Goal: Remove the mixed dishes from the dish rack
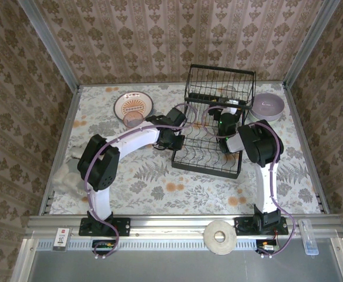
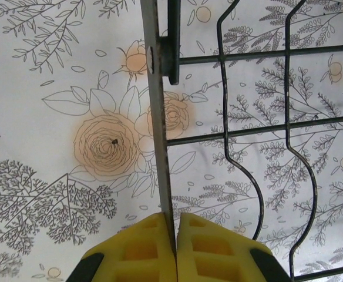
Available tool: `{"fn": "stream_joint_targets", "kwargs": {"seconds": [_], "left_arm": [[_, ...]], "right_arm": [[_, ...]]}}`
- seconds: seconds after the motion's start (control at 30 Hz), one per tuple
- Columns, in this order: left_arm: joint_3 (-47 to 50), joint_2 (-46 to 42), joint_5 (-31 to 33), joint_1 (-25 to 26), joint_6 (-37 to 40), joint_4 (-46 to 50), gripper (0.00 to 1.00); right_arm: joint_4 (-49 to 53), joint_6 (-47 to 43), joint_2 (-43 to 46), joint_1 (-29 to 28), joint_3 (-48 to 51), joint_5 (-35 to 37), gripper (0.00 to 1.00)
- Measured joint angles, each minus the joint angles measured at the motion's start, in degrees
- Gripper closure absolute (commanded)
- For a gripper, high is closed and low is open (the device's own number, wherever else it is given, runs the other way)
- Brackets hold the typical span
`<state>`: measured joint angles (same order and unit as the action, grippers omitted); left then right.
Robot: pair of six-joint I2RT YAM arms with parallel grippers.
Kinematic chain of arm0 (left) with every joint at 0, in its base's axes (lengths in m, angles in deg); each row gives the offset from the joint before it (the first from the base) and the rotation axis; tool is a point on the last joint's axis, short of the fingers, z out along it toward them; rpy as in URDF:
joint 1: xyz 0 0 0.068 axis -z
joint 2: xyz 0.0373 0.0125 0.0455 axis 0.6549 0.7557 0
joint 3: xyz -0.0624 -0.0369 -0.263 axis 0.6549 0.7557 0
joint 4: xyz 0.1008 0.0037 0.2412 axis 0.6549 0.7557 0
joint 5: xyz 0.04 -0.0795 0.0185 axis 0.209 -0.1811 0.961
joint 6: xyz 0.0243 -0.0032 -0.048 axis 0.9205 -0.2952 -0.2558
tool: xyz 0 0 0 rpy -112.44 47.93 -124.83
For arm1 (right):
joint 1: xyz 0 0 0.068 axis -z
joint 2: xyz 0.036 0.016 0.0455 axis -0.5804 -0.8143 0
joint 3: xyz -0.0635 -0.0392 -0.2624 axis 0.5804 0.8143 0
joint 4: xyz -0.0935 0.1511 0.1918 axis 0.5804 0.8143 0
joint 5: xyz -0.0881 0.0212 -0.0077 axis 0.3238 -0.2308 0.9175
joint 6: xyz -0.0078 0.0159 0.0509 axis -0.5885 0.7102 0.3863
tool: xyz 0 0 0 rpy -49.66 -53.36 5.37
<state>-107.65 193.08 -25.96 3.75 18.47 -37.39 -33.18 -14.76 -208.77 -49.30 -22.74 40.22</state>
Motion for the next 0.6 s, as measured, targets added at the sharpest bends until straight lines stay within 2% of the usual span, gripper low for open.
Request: {"fn": "stream_joint_targets", "kwargs": {"seconds": [0.23, 0.37, 0.5, 0.6], "left_arm": [[-1.79, 0.00, -0.17, 0.09, 0.17, 2.16, 1.00], [-2.01, 0.00, -0.24, 0.09, 0.15, 2.64, 1.00], [-2.29, 0.00, -0.24, 0.09, 0.11, 2.78, 1.00], [-2.32, 0.00, -0.22, 0.07, -0.07, 2.80, 1.00]], "right_arm": [[0.35, -2.05, -2.12, 0.90, -3.76, -1.53, 0.10], [0.24, -3.06, -3.30, 1.44, -5.20, -2.14, 0.27], [0.70, -3.45, -3.74, 1.62, -6.32, -3.06, 0.32], [1.40, -3.69, -3.98, 1.62, -7.10, -3.69, 0.41]]}}
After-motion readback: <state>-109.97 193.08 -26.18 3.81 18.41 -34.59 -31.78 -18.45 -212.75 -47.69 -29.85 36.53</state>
